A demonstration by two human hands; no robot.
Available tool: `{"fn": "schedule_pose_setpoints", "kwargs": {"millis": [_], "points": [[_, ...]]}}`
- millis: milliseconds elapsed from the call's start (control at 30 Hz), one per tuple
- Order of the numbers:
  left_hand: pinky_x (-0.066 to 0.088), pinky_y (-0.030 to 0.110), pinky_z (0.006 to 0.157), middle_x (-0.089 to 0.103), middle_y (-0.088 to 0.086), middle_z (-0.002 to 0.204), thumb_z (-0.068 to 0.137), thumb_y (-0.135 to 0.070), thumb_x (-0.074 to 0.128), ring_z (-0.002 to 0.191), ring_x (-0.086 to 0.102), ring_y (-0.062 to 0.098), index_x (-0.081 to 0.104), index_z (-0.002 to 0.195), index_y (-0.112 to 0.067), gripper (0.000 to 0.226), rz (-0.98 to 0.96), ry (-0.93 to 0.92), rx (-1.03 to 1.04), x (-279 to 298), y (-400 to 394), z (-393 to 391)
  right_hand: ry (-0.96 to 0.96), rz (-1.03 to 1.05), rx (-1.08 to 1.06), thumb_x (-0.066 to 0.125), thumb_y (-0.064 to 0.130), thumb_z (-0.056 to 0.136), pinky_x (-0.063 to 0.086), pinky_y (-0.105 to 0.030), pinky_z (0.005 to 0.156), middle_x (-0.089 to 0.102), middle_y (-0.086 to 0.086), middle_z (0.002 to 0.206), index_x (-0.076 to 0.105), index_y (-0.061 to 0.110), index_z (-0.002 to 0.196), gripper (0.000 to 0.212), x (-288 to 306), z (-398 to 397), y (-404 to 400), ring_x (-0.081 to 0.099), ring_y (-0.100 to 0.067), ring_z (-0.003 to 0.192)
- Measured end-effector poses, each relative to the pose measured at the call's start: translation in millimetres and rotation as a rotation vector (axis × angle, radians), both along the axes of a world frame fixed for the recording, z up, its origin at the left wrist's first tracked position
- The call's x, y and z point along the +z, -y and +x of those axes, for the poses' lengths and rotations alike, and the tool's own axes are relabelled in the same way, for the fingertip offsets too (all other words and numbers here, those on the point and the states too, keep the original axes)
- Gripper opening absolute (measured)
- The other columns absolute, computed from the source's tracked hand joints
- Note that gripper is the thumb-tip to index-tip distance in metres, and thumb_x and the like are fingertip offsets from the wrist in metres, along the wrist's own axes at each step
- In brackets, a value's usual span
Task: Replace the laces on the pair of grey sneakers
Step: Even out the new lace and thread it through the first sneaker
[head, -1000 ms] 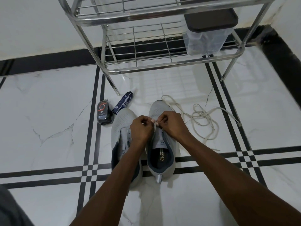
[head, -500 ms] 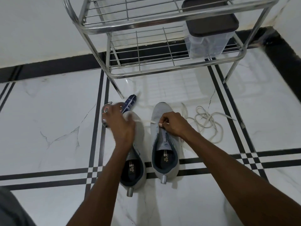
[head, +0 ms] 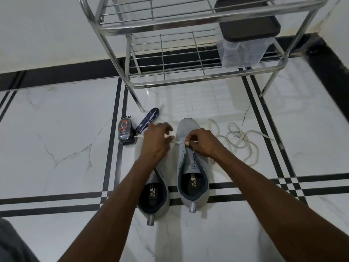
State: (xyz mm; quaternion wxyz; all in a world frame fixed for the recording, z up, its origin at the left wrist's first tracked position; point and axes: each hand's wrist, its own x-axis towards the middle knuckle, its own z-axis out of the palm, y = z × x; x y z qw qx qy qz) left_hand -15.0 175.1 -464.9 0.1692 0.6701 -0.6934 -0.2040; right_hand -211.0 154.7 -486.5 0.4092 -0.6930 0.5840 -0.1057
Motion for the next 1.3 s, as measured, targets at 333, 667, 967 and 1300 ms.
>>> {"fn": "schedule_pose_setpoints", "kwargs": {"millis": [333,667,967,1300], "points": [[0.037,0.04,0.083,0.067,0.007,0.107,0.086,-0.007,0.056,0.108,0.058,0.033,0.069,0.101,-0.017,0.022,-0.221,0.019,0.686,36,-9,30,0.038,0.013,-0.019,0.075,0.03,0.086,0.058,-0.042,0.085,0.073,0.009,0.085,0.071,0.032,0.078,0.01,-2,-4,-2,0.068,-0.011,0.085],[0.036,0.044,0.099,0.06,0.0,0.128,0.086,-0.025,0.077,0.123,0.041,0.03,0.071,0.115,-0.022,0.029,-0.139,0.099,0.102,20,-13,-11,-0.047,0.047,-0.013,0.075,0.034,0.084,0.052,-0.048,0.093,0.071,0.015,0.088,0.067,0.035,0.077,0.011,5,-3,2,0.066,-0.013,0.095],[0.039,0.046,0.09,0.065,0.009,0.103,0.081,0.003,0.057,0.106,0.055,0.032,0.064,0.093,-0.013,0.021,-0.03,0.034,0.328,16,-16,-3,-0.1,0.048,0.009,0.077,0.035,0.083,0.045,-0.045,0.097,0.069,0.017,0.094,0.07,0.037,0.088,0.009,3,-5,-3,0.064,-0.014,0.103],[0.038,0.044,0.099,0.06,0.002,0.127,0.084,-0.025,0.078,0.122,0.043,0.031,0.07,0.118,-0.022,0.035,-0.065,0.054,0.054,8,-14,-9,-0.083,0.048,0.036,0.076,0.028,0.083,0.044,-0.047,0.1,0.067,0.017,0.091,0.072,0.033,0.089,0.009,14,-2,0,0.064,-0.015,0.104]]}}
